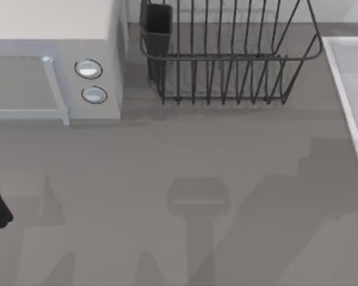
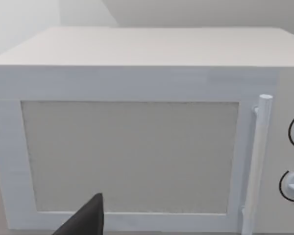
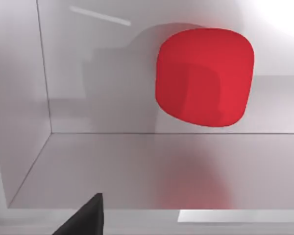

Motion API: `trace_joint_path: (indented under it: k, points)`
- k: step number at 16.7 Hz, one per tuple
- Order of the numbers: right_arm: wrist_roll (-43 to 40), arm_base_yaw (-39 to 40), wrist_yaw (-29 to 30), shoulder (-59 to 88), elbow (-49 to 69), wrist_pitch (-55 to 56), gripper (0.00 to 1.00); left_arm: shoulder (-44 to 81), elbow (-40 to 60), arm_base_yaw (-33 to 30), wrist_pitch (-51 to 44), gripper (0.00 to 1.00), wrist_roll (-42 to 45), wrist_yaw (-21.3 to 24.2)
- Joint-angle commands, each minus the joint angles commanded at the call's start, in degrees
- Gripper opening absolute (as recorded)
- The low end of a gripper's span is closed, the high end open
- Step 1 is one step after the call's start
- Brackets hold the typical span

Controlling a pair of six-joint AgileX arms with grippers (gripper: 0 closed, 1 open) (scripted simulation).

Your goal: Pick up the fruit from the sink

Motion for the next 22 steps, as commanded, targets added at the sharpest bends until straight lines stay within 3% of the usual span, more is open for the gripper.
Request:
trace_joint_path:
  k: [6,15,21,22]
  points:
    - [0.07,0.28,0.02,1.52,-0.96,2.25,1.0,0.0,0.0,0.0,0.0,1.0,0.0,0.0]
    - [0.31,0.1,0.14,17.4,-9.42,27.41,1.0,0.0,0.0,0.0,0.0,1.0,0.0,0.0]
    - [0.36,0.09,0.16,19.58,-10.71,30.29,1.0,0.0,0.0,0.0,0.0,1.0,0.0,0.0]
    - [0.36,0.09,0.16,19.58,-10.71,30.29,0.92,0.0,0.0,0.0,0.0,1.0,0.0,0.0]
